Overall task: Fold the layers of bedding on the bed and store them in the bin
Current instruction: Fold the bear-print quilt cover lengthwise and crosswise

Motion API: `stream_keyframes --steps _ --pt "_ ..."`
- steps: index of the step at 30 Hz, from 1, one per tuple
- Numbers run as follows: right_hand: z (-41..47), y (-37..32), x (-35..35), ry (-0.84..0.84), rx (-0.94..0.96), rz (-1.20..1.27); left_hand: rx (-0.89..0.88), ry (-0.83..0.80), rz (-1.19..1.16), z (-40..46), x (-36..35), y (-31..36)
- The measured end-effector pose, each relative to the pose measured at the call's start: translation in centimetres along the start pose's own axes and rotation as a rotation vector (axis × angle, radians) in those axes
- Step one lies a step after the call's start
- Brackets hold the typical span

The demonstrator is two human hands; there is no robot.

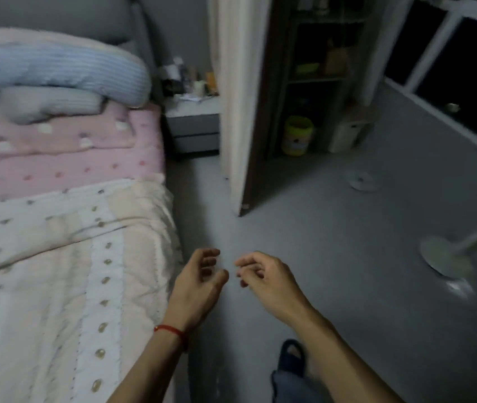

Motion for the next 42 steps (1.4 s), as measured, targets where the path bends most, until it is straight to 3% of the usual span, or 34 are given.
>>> stream_keyframes --steps 6,11,14,25,33,40,42 --pt "16.0 -4.4 -4.4 -0.362 0.059 -0.087 0.235 0.344 0.023 6.3 10.4 -1.9" --pt "26.8 -9.2 -10.5 -0.584 0.065 -0.241 0.345 0.575 -0.073 7.8 19.5 -3.4" --pt "32.5 -10.2 -13.0 -0.634 0.070 -0.325 0.372 0.649 -0.166 10.4 23.7 -5.2" --pt "51.6 -8.9 -18.4 -0.666 -0.042 -0.595 0.518 0.615 -0.279 24.1 31.5 -12.3" --pt "70.0 -5.2 -28.4 -0.921 -0.040 -0.972 0.776 0.638 -0.276 29.3 35.7 -17.3" --pt "80.4 -1.2 -34.7 -1.072 0.097 -1.232 0.919 0.634 -0.306 33.5 37.1 -20.7" --pt "81.5 -0.6 -35.2 -1.013 0.134 -1.273 0.966 0.618 -0.314 33.4 36.4 -21.5"
Point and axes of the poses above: each hand's wrist, its own z-axis towards the middle knuckle, its own x-axis out of the back of the hand, y = z × x, the point moved 9 cm from there along z, towards the middle knuckle, and after that the axes turned 10 degrees about -y, right-handed, at the moved point
